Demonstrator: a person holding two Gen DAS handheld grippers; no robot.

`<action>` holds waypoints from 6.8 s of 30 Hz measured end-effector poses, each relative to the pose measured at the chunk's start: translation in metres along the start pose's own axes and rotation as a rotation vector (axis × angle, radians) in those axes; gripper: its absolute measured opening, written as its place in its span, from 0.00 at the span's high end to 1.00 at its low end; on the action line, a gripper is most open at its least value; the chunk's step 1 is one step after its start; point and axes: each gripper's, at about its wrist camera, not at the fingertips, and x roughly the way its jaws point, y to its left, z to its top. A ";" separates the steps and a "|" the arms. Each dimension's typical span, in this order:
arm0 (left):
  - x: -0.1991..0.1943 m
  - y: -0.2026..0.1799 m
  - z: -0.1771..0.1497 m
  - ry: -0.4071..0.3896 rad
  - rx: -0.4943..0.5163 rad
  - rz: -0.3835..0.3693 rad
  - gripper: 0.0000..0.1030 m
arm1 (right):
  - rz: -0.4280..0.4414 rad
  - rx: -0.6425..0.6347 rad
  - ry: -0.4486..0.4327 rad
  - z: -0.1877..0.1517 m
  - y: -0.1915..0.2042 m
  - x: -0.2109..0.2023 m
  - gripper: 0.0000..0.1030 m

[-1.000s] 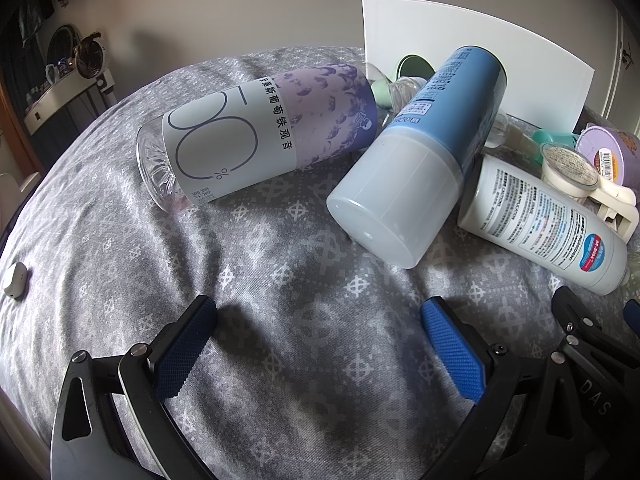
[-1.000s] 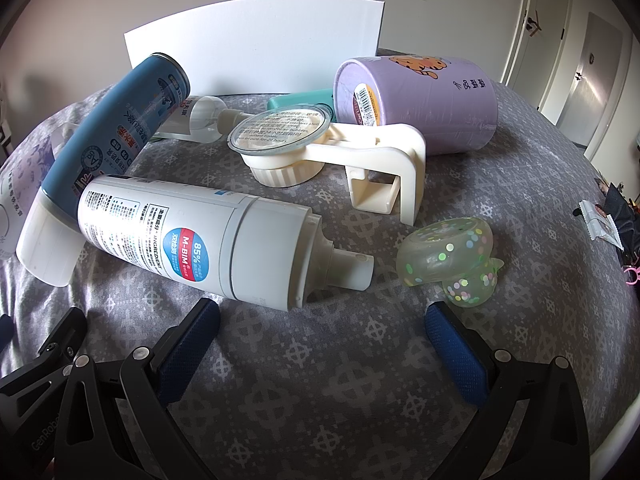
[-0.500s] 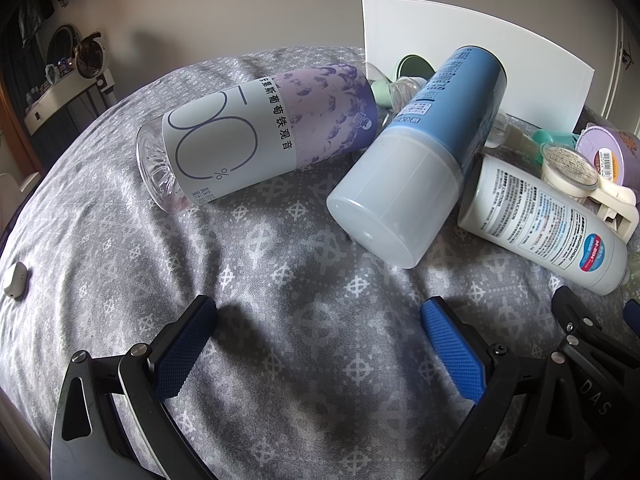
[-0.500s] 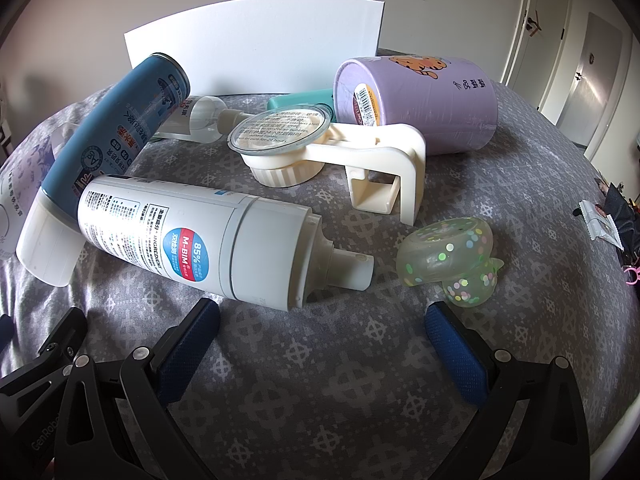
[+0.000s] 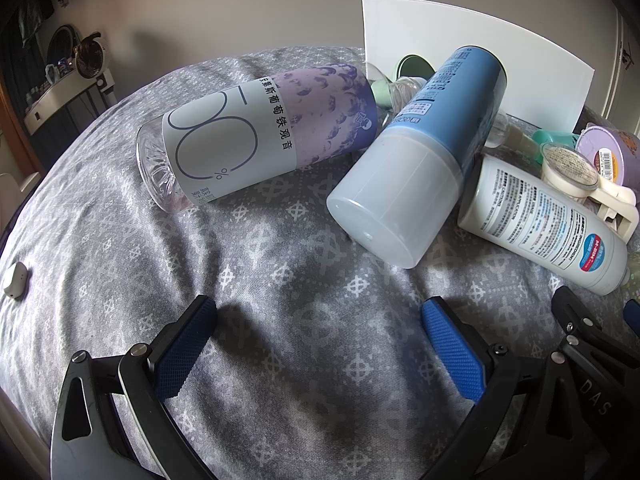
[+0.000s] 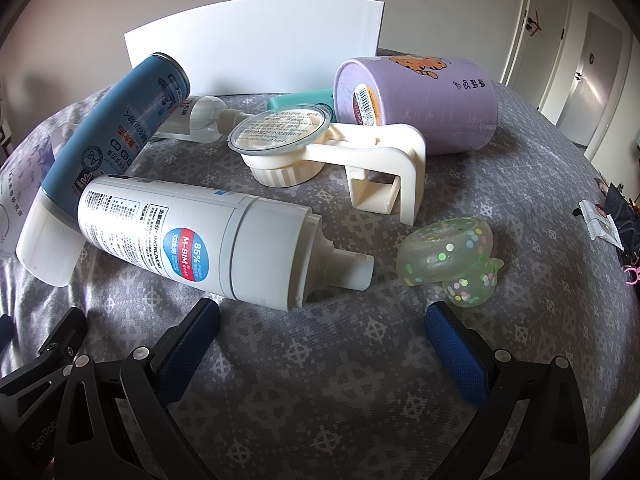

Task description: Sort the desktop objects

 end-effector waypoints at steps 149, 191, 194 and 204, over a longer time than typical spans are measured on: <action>0.000 0.000 0.000 0.000 0.002 -0.001 0.00 | 0.001 0.001 -0.001 0.000 -0.001 0.000 0.00; 0.000 0.000 0.000 0.000 0.001 -0.003 0.00 | -0.008 0.010 0.008 0.002 -0.002 0.004 0.00; 0.000 0.002 0.001 0.008 -0.007 -0.016 0.00 | -0.024 0.042 0.041 0.005 -0.001 0.006 0.00; -0.081 0.027 0.023 -0.147 -0.027 -0.172 0.00 | 0.010 0.097 -0.001 0.018 -0.053 -0.070 0.00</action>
